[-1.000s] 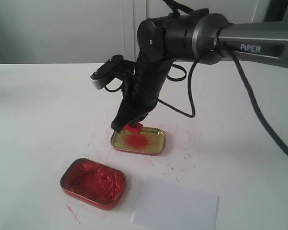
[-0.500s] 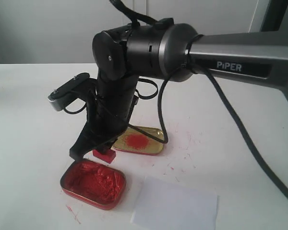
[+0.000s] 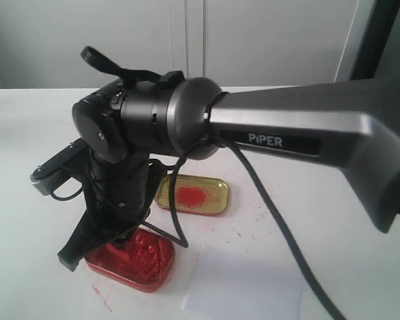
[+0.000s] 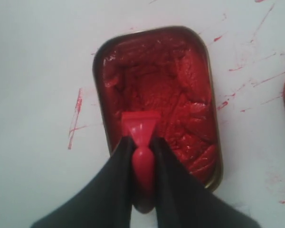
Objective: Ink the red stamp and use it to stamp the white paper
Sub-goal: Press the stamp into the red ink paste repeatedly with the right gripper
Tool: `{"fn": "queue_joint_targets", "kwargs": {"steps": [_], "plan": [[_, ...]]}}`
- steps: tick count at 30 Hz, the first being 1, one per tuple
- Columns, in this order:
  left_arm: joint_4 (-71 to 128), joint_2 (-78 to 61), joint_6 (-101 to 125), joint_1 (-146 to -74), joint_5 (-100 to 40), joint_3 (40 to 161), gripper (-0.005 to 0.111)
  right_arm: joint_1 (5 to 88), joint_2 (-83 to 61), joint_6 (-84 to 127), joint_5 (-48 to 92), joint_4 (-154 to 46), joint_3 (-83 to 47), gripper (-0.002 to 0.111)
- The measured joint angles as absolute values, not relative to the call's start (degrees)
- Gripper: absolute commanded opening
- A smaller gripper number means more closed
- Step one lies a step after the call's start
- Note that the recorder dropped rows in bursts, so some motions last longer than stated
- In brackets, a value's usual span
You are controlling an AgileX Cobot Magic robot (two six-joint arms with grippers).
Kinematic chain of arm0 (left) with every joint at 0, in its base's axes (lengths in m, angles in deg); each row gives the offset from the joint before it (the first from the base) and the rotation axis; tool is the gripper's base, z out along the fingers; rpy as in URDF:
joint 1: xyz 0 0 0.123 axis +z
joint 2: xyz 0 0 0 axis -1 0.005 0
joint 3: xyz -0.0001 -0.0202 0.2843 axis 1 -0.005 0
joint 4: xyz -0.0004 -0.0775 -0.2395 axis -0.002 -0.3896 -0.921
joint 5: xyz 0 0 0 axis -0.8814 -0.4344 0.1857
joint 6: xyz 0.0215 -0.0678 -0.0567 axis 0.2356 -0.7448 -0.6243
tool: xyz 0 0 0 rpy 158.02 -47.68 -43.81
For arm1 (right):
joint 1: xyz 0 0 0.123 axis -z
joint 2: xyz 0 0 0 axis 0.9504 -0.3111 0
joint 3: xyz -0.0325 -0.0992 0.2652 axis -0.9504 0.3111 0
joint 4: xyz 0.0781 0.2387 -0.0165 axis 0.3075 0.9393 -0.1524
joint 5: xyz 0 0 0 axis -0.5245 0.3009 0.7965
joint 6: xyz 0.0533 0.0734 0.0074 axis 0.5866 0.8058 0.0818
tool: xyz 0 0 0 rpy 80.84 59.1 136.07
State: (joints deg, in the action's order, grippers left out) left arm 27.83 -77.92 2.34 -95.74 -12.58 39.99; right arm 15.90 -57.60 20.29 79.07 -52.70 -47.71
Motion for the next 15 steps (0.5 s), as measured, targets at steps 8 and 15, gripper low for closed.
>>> {"fn": "queue_joint_targets", "kwargs": {"steps": [8, 15], "plan": [[27.83, -77.92, 2.34, -95.74, -12.58, 39.99, 0.000, 15.33, -59.95, 22.47, 76.35, -53.70, -47.71, 0.000], [27.83, -77.92, 2.34, -95.74, -12.58, 39.99, 0.000, 15.33, -59.95, 22.86, 74.73, -54.50, -47.71, 0.000]]}}
